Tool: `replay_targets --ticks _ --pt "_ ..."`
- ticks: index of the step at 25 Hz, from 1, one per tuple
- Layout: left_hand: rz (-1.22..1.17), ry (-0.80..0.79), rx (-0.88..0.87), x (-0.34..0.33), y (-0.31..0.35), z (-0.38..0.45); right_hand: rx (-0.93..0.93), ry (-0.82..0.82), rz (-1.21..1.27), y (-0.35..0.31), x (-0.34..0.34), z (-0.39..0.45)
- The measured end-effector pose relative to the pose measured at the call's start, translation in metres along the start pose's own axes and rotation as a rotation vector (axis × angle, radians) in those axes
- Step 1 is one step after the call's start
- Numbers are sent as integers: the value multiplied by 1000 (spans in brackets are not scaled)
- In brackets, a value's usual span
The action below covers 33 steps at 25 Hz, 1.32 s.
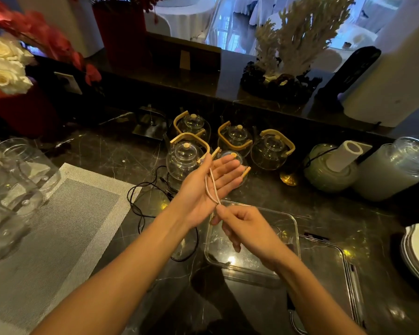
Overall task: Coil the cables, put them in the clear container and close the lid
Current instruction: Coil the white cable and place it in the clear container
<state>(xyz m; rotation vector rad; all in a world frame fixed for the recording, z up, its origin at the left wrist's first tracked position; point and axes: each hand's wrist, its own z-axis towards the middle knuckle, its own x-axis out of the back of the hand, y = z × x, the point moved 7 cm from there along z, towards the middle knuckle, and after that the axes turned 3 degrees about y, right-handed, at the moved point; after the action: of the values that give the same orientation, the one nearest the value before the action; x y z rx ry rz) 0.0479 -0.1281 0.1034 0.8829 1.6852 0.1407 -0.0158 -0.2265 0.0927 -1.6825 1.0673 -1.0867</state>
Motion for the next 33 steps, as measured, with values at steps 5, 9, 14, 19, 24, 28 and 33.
replay_targets --ticks 5,9,14,19,24,28,33 --pt "-42 -32 35 -2 -9 0 -26 123 364 9 -1 -2" --pt "-80 -93 102 -7 -17 -4 -117 10 528 15 -12 -1" --pt "317 -65 19 -4 -22 -9 -108 37 428 21 -9 -2" --pt "611 -133 -67 -9 -23 -15 -172 -86 396 24 -9 -2" --pt "624 -119 -135 -12 -23 -16 -286 -198 578 39 -16 -4" --pt "219 0 -71 13 -14 -7 -270 -235 497 59 -21 -9" --pt "82 -265 254 7 -33 -18 -286 -172 322 70 9 4"
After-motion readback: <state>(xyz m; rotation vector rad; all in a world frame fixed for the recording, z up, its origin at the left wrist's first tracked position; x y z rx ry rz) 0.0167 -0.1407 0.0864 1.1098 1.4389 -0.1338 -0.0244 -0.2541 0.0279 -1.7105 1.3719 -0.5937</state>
